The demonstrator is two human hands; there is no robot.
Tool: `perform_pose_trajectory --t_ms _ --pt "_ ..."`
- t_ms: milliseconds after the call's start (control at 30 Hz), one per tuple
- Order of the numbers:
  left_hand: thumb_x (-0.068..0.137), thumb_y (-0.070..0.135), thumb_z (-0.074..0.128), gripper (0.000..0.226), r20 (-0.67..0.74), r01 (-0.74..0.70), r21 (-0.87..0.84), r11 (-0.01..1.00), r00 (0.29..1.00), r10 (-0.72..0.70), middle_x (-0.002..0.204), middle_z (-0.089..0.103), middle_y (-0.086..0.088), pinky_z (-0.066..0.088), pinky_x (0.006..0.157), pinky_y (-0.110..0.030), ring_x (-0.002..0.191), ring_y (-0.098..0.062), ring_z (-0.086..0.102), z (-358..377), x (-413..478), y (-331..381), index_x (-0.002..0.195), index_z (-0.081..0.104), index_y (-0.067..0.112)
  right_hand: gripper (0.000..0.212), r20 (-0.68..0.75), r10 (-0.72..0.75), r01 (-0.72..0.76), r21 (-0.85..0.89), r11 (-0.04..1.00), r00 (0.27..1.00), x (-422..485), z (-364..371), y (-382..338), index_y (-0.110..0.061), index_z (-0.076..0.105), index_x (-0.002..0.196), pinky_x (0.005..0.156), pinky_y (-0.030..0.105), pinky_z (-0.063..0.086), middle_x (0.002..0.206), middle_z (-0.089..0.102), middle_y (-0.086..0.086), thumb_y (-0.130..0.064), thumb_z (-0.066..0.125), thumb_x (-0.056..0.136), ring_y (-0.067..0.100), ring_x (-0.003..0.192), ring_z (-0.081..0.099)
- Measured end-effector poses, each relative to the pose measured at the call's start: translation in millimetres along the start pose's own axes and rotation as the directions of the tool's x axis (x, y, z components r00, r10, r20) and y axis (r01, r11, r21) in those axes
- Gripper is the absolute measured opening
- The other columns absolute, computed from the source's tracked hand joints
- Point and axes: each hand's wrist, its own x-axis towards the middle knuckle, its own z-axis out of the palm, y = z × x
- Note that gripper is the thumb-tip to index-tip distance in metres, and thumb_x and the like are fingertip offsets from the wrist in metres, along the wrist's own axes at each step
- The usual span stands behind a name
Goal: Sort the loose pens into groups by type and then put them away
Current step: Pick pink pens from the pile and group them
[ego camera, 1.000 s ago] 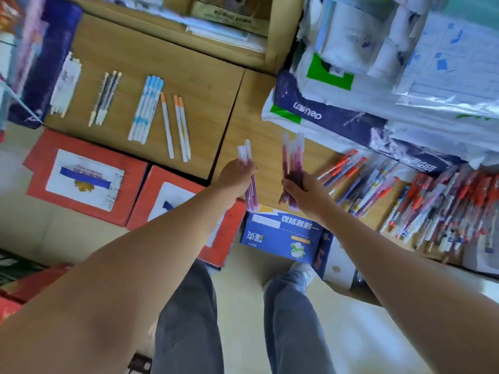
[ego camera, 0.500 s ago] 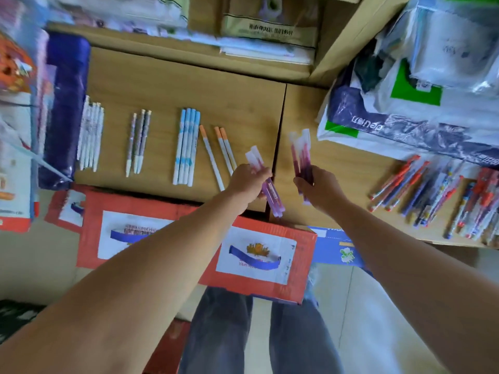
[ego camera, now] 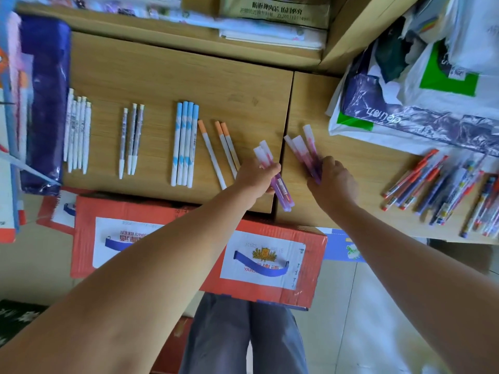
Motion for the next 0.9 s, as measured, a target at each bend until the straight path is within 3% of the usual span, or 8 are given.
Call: perform_pose_trajectory --t_ms 200,367,467,533,633,767,800,900 --pt "0.089 0.016 0.066 0.016 -0.032 0.009 -0.025 1.0 0.999 -0.009 0.085 0.066 -0.015 0.059 0.067 -0.036 0.071 -0.027 0.068 6.2 4.1 1.3 0.095 0.06 0.002 0.054 -0.137 -0.137 0.135 -0.023 0.991 0.981 8.4 2.6 0.6 -0.011 0.047 0.125 0.083 0.041 0.044 0.117 0.049 0.012 -0.022 0.071 0.078 0.031 0.108 0.048" --pt "0.084 0.011 0.071 0.014 -0.073 0.028 -0.11 0.994 0.997 -0.037 0.088 0.067 -0.013 0.06 0.077 -0.04 0.077 -0.026 0.071 12.1 5.8 9.9 0.092 0.061 0.003 0.049 -0.165 -0.155 0.189 0.214 0.958 0.974 16.3 1.2 3.9 -0.011 0.053 0.122 0.084 0.044 0.048 0.117 0.05 0.011 -0.017 0.074 0.078 0.028 0.109 0.048" --pt "0.082 0.008 0.073 0.027 -0.117 0.07 -0.19 0.979 0.989 -0.093 0.084 0.064 -0.008 0.06 0.076 -0.041 0.068 -0.021 0.069 21.3 11.2 18.0 0.103 0.06 -0.002 0.056 -0.199 -0.195 0.248 0.296 0.922 0.96 14.5 -0.3 6.4 -0.012 0.052 0.125 0.084 0.041 0.047 0.115 0.05 0.01 -0.031 0.075 0.077 0.026 0.106 0.048" --pt "0.079 0.011 0.076 0.016 -0.153 0.036 -0.171 0.985 0.986 -0.062 0.079 0.067 -0.007 0.059 0.075 -0.047 0.071 -0.026 0.071 26.9 13.5 22.1 0.089 0.064 0.007 0.075 -0.176 -0.231 0.269 0.24 0.933 0.957 12.6 0.2 5.0 -0.012 0.047 0.13 0.084 0.036 0.045 0.117 0.048 0.01 -0.045 0.078 0.069 0.025 0.106 0.045" --pt "0.074 0.027 0.077 0.016 -0.171 -0.083 0.018 0.996 0.982 0.084 0.072 0.069 -0.004 0.059 0.074 -0.045 0.069 -0.027 0.071 30.7 16.0 20.2 0.07 0.062 0.022 0.087 -0.164 -0.269 0.29 0.117 0.95 0.949 12.5 4.3 2.3 -0.011 0.042 0.136 0.087 0.039 0.044 0.12 0.045 0.011 -0.055 0.075 0.068 0.028 0.107 0.043" --pt "0.08 0.041 0.072 0.027 -0.116 -0.273 0.471 0.839 0.924 0.366 0.066 0.055 0.015 0.044 0.062 -0.009 0.066 -0.004 0.058 18.3 5.9 18.9 0.066 0.052 0.03 0.08 -0.215 -0.266 0.296 0.124 0.947 0.94 14.3 7.7 1.7 -0.008 0.042 0.137 0.088 0.04 0.044 0.119 0.047 0.014 -0.054 0.07 0.077 0.031 0.105 0.045" --pt "0.079 0.045 0.071 0.025 -0.115 -0.299 0.566 0.769 0.895 0.432 0.069 0.056 0.015 0.043 0.062 -0.009 0.069 -0.004 0.056 12.5 6.5 17.6 0.072 0.054 0.029 0.08 -0.216 -0.272 0.302 0.12 0.946 0.938 14.9 7.8 1.9 -0.008 0.042 0.138 0.089 0.04 0.043 0.119 0.047 0.015 -0.051 0.07 0.077 0.031 0.105 0.045" --pt "0.072 0.045 0.077 0.052 -0.101 -0.284 0.792 0.54 0.812 0.574 0.095 0.058 -0.005 0.05 0.068 -0.032 0.082 -0.02 0.057 -3.1 13.2 14.0 0.1 0.053 0.008 0.082 -0.202 -0.294 0.317 0.089 0.944 0.934 17.2 6.0 1.9 -0.009 0.038 0.142 0.091 0.04 0.042 0.12 0.046 0.016 -0.046 0.072 0.078 0.032 0.107 0.043"
